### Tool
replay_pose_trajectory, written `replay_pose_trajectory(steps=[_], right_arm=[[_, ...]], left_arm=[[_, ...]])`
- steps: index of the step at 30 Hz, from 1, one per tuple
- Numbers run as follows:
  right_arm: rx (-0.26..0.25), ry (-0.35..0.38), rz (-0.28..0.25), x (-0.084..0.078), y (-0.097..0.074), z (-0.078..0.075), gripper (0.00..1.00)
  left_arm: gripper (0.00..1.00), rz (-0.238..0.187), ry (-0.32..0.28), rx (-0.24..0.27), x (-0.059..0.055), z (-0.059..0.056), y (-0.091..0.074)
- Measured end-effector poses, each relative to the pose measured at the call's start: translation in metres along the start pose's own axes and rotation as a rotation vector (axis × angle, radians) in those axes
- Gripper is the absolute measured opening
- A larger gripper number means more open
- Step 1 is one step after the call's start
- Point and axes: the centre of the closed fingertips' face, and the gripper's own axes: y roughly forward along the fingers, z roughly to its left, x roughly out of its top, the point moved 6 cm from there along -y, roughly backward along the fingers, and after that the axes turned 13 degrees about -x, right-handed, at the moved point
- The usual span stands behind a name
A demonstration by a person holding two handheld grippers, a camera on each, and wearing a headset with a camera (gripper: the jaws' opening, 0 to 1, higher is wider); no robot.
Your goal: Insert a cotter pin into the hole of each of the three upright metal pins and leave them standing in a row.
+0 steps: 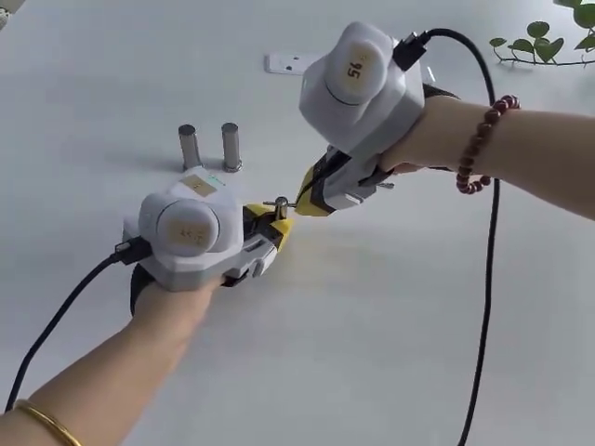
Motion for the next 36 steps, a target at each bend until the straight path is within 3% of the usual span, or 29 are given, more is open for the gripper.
replay_pose_trajectory(steps=[10,12,16,20,36], right_arm=[[-0.006,-0.007,-0.015,0.002,0.001,0.001,0.00],[-0.011,-0.001,-0.019,0.003,0.002,0.000,0.00],[-0.010,-0.004,-0.028,0.004,0.003,-0.001,0.00],[-0.014,-0.008,-0.037,0.005,0.005,-0.003,0.00],[-0.025,-0.014,-0.083,0.030,0.018,-0.006,0.00]], left_arm=[[0.07,-0.019,-0.019,0.004,-0.001,0.000,0.000],[0.07,-0.015,0.030,0.012,-0.001,0.000,0.000],[0.06,-0.042,-0.008,0.013,-0.002,0.000,-0.001],[0.06,-0.037,0.001,0.021,-0.001,0.001,-0.003],[0.06,-0.028,0.005,0.074,0.001,0.021,-0.021]])
